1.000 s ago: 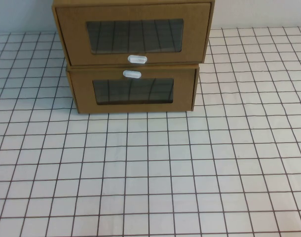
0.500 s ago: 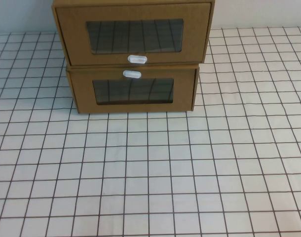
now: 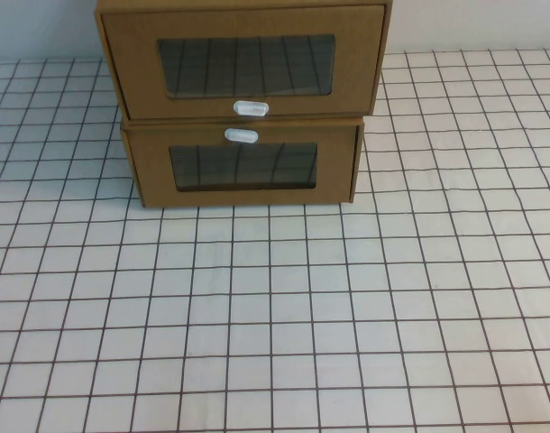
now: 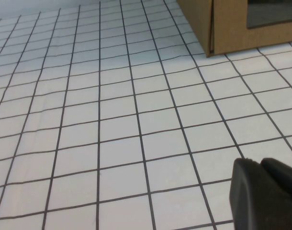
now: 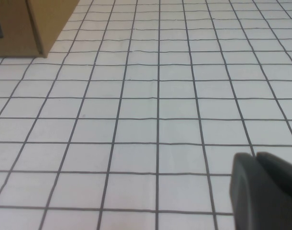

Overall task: Open the shoe box
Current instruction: 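Pull the top drawer of the cardboard box fully open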

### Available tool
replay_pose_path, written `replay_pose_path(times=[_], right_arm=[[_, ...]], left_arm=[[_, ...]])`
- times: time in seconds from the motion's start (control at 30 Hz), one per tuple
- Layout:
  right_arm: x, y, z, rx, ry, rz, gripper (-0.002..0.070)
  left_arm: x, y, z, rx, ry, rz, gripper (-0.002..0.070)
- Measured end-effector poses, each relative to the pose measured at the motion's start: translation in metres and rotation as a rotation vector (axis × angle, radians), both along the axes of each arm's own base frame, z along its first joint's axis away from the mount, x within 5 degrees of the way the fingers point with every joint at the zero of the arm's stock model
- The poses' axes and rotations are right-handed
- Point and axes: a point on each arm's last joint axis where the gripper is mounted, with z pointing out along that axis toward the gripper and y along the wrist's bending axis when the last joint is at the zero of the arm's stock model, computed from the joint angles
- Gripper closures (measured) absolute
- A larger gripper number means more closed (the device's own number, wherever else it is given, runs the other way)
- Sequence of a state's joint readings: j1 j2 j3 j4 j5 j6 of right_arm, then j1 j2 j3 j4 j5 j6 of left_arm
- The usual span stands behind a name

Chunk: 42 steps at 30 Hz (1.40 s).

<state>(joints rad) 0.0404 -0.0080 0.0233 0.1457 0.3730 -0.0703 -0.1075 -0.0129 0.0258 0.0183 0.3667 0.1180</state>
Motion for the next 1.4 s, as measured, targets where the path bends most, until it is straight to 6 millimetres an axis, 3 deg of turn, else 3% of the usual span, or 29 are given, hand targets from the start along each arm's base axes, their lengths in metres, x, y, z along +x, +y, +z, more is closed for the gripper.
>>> replay_pose_path(times=[0.23,0.6,0.9,1.13,1.4], right_arm=[[0.0,0.0,0.0,0.0,0.0,0.0,0.0689],[0.0,0.0,0.0,0.0,0.0,0.0,0.0689],[0.0,0.0,0.0,0.0,0.0,0.0,0.0689],[0.0,0.0,0.0,0.0,0.0,0.0,0.069],[0.0,0.0,0.0,0.0,0.0,0.0,0.0689]], left_arm=[[0.0,0.0,0.0,-0.005,-0.004,0.0,0.0677],[0.003,-0.006,0.019,-0.511,-0.144,0.029,0.0677],[0.003,-0.005,0.031,-0.647,-0.207,0.042,0.0677],[0.014,-0.014,0.086,-0.554,-0.011,-0.001,0.0677],[0.078,-0.027,0.159,-0.303,0.215,-0.093,0.0677]])
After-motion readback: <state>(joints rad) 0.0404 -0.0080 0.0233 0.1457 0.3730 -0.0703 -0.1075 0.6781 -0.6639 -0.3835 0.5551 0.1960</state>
